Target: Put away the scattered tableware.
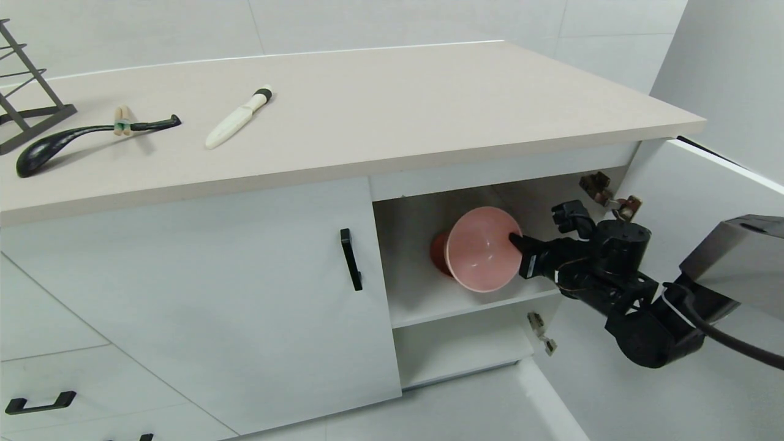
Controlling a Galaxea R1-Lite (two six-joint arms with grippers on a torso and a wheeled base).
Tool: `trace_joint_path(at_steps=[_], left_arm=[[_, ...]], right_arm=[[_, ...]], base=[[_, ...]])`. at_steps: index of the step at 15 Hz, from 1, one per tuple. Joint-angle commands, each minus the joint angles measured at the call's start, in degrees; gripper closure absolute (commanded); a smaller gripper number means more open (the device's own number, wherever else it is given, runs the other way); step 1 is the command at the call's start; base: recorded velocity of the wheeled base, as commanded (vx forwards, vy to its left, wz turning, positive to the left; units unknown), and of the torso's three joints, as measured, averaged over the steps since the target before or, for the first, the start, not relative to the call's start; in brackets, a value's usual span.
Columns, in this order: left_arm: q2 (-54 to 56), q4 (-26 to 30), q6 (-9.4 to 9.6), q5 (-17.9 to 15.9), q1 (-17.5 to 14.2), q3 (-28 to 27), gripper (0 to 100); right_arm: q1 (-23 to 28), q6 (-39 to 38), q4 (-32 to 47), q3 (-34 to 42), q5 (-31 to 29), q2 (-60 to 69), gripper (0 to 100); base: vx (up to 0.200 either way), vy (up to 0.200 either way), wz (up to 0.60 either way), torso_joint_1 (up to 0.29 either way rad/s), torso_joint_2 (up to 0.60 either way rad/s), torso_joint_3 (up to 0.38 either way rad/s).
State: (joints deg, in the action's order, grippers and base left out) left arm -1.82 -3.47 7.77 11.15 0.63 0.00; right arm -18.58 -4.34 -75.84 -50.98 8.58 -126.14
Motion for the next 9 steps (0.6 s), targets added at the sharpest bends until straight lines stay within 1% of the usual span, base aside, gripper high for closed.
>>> trace_joint_path(at_steps=[1, 2, 3, 4, 5, 6, 8, 9], left_arm=[[1.82, -0.04, 0.06, -2.01, -0.72, 0.00, 0], [1.82, 0.05, -0.03, -7.02, -0.72, -0.09, 0], [1.82, 0.40, -0.29, -11.07, -0.72, 0.00, 0], [1.82, 0.93, -0.91, -11.95, -0.72, 0.00, 0], [1.82, 1.28, -0.91, -12.38, -0.72, 0.00, 0], [1.82, 1.19, -1.35, -13.79, -0.63, 0.00, 0], [1.82, 1.19, -1.88, -13.88, -0.72, 0.00, 0], [1.82, 1.19, -1.61, -13.53, -0.72, 0.00, 0]], right_arm=[[0.30, -0.32, 0.43, -1.84, -0.06, -2.45, 100], [0.47, -0.32, 0.43, -1.84, -0.06, -2.89, 100], [0.82, -0.32, 0.43, -1.93, -0.06, -3.15, 100], [1.26, -0.32, 0.43, -2.10, -0.06, -3.06, 100], [1.62, -0.23, 0.43, -2.28, -0.06, -3.15, 100], [2.06, -0.23, 0.95, -2.90, 0.03, -3.41, 100], [2.76, -0.32, 4.56, -5.53, 0.03, -4.12, 100], [3.11, -0.23, 6.32, -7.38, -0.06, -4.82, 100]], base=[[0.000, 0.000, 0.00, 0.000, 0.00, 0.000], [0.000, 0.000, 0.00, 0.000, 0.00, 0.000], [0.000, 0.000, 0.00, 0.000, 0.00, 0.000], [0.000, 0.000, 0.00, 0.000, 0.00, 0.000], [0.000, 0.000, 0.00, 0.000, 0.00, 0.000], [0.000, 0.000, 0.00, 0.000, 0.00, 0.000], [0.000, 0.000, 0.00, 0.000, 0.00, 0.000], [0.000, 0.000, 0.00, 0.000, 0.00, 0.000]])
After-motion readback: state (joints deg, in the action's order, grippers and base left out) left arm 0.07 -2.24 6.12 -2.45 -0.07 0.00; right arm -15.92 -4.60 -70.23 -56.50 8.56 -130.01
